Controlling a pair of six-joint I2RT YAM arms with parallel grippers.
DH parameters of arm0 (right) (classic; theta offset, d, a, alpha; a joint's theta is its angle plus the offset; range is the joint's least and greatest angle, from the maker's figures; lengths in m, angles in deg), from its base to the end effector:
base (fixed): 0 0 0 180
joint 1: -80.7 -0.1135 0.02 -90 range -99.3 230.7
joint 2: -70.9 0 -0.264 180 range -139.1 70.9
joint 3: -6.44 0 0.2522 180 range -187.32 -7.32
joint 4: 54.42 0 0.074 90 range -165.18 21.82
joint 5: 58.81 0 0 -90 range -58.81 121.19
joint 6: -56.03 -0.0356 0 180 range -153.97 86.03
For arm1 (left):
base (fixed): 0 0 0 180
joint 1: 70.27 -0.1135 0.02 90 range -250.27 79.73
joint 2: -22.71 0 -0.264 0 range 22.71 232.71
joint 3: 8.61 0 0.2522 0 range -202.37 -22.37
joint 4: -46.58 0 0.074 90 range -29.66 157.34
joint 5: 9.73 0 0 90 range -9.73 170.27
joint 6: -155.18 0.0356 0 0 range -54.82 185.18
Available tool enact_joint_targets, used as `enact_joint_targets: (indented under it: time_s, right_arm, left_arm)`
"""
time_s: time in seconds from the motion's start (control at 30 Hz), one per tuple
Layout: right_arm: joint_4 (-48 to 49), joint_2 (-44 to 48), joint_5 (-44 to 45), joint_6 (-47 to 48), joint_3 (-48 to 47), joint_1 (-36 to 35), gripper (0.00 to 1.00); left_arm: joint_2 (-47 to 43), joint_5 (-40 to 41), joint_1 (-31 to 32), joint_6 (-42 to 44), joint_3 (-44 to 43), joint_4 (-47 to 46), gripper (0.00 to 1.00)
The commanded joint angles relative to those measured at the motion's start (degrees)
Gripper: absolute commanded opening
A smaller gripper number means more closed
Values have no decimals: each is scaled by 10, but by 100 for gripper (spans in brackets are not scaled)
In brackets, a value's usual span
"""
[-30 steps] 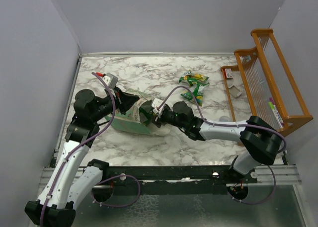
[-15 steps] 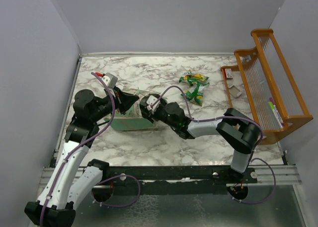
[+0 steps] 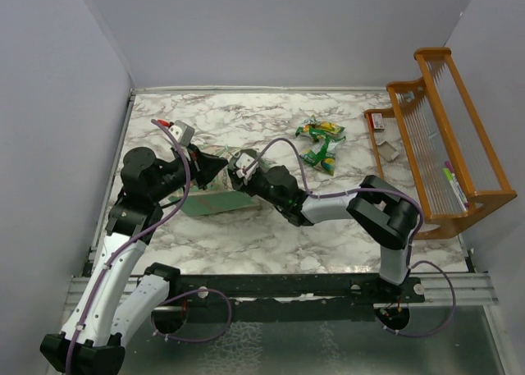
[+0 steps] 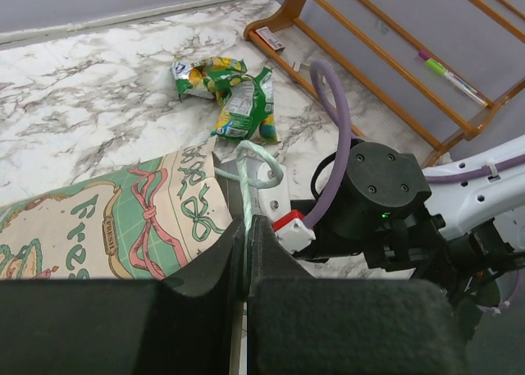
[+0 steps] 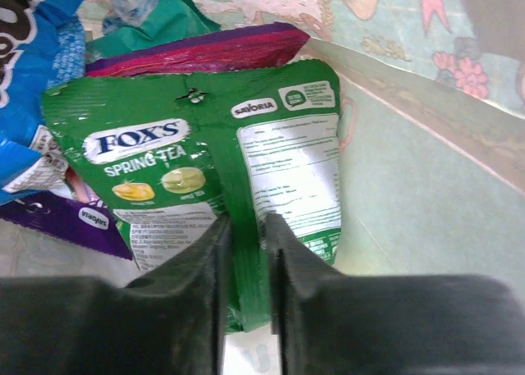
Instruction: Take the snacks out of the paper bag
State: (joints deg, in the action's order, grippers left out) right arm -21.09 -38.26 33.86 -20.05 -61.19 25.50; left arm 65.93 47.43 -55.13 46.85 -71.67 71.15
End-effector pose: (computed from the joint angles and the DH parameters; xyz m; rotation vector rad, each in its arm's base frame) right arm 0.2319 0.3307 0.1800 -0.9572 1.4515 0.4929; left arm 0.1575 -0.0626 0.3713 0.4044 1.6736 -0.9095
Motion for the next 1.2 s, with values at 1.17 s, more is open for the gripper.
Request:
enact_joint_targets:
  time_s: [1.17]
  right_arm:
    - [-219, 399, -51, -99, 136, -3, 1]
  left_arm:
    - [-16, 128, 2, 3, 11, -19, 0]
